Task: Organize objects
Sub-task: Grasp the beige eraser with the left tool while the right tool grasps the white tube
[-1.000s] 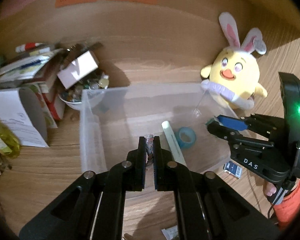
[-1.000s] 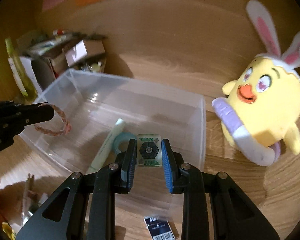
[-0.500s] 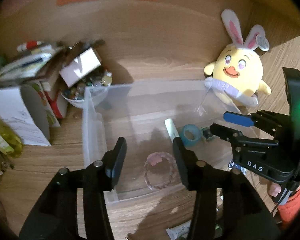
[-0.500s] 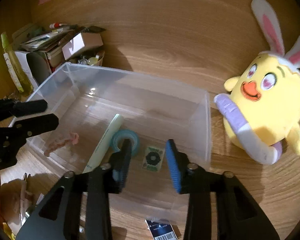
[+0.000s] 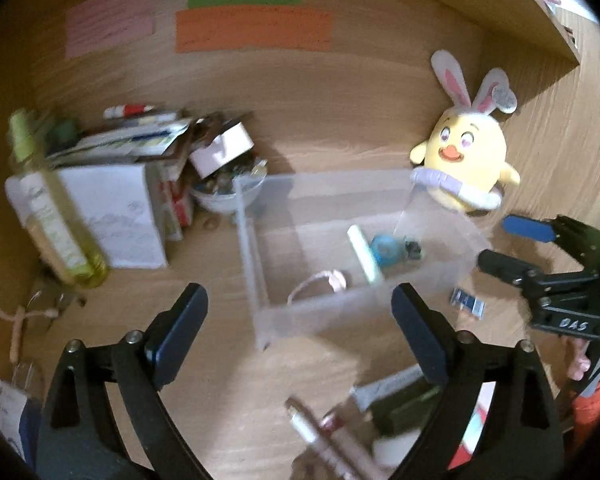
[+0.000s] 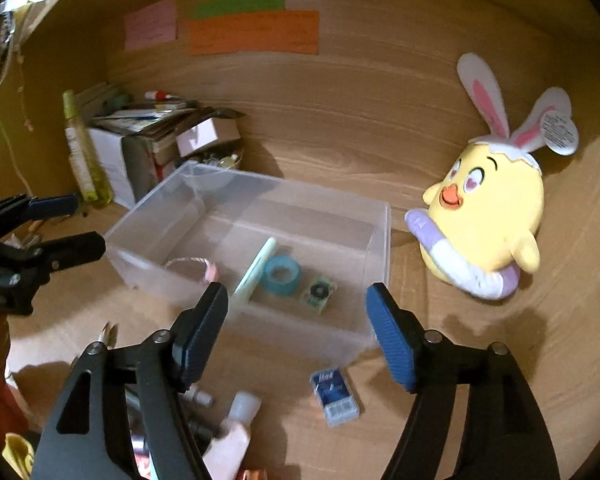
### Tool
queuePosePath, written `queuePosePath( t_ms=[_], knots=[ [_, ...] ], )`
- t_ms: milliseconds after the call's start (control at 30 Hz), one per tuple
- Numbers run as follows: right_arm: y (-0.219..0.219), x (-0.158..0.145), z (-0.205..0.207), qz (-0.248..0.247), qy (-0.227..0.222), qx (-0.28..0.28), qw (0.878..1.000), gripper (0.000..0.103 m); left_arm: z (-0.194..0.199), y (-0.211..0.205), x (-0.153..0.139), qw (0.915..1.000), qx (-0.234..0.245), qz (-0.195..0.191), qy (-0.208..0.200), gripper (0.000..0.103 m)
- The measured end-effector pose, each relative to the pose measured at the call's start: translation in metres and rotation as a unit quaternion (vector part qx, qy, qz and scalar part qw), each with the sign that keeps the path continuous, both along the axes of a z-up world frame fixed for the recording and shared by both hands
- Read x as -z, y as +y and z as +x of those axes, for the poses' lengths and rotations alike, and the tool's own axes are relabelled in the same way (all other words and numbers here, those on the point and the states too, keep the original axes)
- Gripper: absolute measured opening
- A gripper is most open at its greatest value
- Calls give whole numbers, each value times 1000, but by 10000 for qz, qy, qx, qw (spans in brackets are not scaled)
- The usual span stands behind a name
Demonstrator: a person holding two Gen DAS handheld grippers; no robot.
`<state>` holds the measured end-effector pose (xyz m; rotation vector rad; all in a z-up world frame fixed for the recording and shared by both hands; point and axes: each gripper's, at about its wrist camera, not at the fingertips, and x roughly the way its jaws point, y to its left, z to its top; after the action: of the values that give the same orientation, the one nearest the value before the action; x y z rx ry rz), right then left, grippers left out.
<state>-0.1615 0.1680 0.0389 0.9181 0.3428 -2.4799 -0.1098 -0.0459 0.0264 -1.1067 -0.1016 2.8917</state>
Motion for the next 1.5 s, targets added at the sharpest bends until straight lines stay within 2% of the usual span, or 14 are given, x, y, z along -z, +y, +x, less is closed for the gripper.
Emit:
queuePosePath(
  t_ms=[133, 333, 500, 667, 700, 767, 933, 1033, 1167, 1267, 1300, 1433, 1500],
  knots=[
    [5, 11, 19, 20, -22, 15, 10000, 69, 20, -4, 18, 9997, -64, -87, -199, 94],
    [11, 39, 37, 29, -305, 64, 9995, 69, 49, 0, 49, 9985, -119, -200, -504, 94],
    [14, 65, 35, 107, -642, 218, 9976, 69, 72, 4, 66, 9977, -80, -179, -646, 94],
    [17, 77, 30, 93, -834, 290, 9960, 69, 86, 5, 78, 9970, -117, -131, -759, 93],
    [18, 79, 29, 43, -920, 263, 9954, 68, 88, 5, 81, 9967, -125, -104, -801, 91],
    [18, 82, 26, -33, -1048, 200, 9943, 68, 89, 5, 86, 9959, -136, -94, -884, 78],
    [12, 83, 24, -85, -1123, 114, 9936, 66, 90, -2, 93, 9954, -198, 105, -932, 66],
    [6, 84, 24, -18, -1140, 14, 9935, 58, 92, -1, 93, 9959, -163, 98, -880, 58],
    [-2, 91, 20, 56, -1275, -137, 9917, 42, 93, 6, 92, 9962, -79, 1, -867, 44],
    [-6, 94, 19, 106, -1325, -208, 9909, 30, 94, 14, 93, 9964, -11, -193, -824, 44],
    [-6, 94, 19, 129, -1274, -210, 9915, 28, 94, 15, 94, 9964, -13, -248, -806, 43],
    [-3, 92, 19, 62, -1206, -169, 9925, 20, 90, 12, 93, 9967, -48, -225, -782, 23],
    [1, 88, 20, 13, -1114, -93, 9937, 20, 89, 9, 93, 9968, -58, -147, -782, 23]
  ],
)
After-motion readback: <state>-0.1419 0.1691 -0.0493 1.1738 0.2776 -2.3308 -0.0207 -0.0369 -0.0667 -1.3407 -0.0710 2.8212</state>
